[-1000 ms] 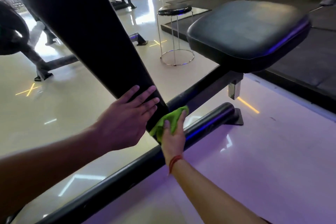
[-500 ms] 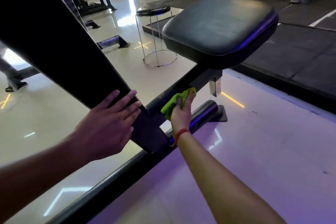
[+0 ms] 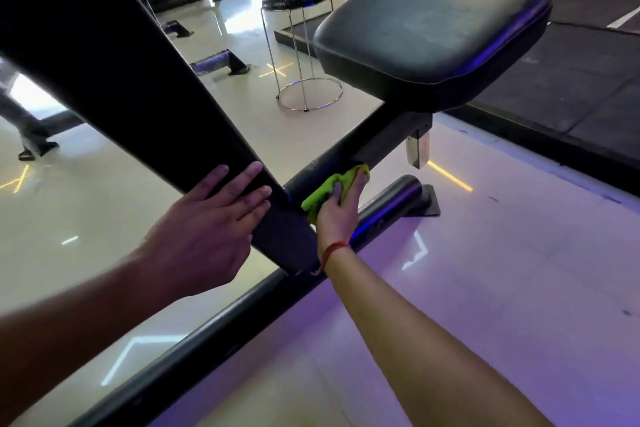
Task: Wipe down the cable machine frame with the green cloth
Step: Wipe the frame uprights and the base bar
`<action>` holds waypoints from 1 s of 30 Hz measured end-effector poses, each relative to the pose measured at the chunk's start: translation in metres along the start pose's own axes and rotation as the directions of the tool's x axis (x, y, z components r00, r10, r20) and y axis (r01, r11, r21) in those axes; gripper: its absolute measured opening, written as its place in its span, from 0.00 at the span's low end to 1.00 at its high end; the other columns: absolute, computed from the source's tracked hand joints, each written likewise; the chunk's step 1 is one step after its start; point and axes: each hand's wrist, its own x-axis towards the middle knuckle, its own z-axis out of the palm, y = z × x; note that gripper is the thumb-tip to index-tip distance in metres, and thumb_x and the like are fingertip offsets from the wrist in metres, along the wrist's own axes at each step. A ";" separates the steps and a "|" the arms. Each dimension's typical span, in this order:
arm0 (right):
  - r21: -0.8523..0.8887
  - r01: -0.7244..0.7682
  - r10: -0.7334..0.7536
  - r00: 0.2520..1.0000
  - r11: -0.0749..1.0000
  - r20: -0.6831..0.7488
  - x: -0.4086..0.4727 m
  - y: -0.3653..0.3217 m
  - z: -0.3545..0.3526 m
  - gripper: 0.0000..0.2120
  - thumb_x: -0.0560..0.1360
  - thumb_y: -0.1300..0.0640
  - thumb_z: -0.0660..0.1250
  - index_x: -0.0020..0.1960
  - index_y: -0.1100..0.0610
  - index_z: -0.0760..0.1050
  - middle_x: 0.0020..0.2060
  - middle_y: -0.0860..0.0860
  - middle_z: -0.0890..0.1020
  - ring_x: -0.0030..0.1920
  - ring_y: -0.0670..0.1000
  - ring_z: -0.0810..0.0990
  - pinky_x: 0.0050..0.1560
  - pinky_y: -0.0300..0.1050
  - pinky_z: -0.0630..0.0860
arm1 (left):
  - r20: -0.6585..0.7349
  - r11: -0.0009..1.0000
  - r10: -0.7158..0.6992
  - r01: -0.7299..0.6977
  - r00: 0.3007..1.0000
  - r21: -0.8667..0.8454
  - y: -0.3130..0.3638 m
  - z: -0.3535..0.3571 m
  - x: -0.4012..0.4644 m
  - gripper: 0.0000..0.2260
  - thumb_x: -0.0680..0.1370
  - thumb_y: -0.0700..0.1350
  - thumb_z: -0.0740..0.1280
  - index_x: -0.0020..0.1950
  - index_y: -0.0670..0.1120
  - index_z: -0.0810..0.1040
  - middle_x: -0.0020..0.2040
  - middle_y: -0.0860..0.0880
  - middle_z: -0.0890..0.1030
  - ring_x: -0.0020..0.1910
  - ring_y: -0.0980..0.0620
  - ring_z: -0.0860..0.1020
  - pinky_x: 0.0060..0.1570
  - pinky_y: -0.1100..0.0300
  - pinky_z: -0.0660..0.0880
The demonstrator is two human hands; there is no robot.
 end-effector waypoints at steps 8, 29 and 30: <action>-0.010 0.088 -0.086 0.988 0.996 0.130 -0.082 0.062 0.027 0.30 0.83 0.55 0.62 0.80 0.39 0.54 0.79 0.44 0.61 0.77 0.47 0.64 0.76 0.43 0.63 | 0.027 0.999 -0.026 0.025 0.999 0.027 0.005 0.008 0.000 0.26 0.77 0.47 0.54 0.73 0.43 0.74 0.76 0.47 0.70 0.82 0.42 0.51 0.77 0.39 0.53; -0.356 -0.115 0.137 0.990 0.927 0.035 -0.043 0.175 -0.010 0.27 0.81 0.59 0.65 0.78 0.47 0.64 0.80 0.46 0.58 0.76 0.49 0.67 0.70 0.35 0.59 | 0.137 0.995 0.023 -0.010 0.990 -0.097 0.069 0.090 -0.003 0.29 0.73 0.47 0.51 0.71 0.42 0.77 0.73 0.45 0.74 0.80 0.43 0.57 0.77 0.43 0.52; -0.367 -0.094 0.121 0.991 0.925 0.052 -0.049 0.177 -0.010 0.27 0.81 0.59 0.65 0.79 0.47 0.63 0.80 0.45 0.57 0.76 0.48 0.66 0.70 0.35 0.59 | 0.152 0.995 0.027 -0.012 0.988 -0.095 0.072 0.095 -0.001 0.29 0.73 0.47 0.51 0.71 0.41 0.76 0.73 0.45 0.74 0.81 0.43 0.56 0.77 0.43 0.51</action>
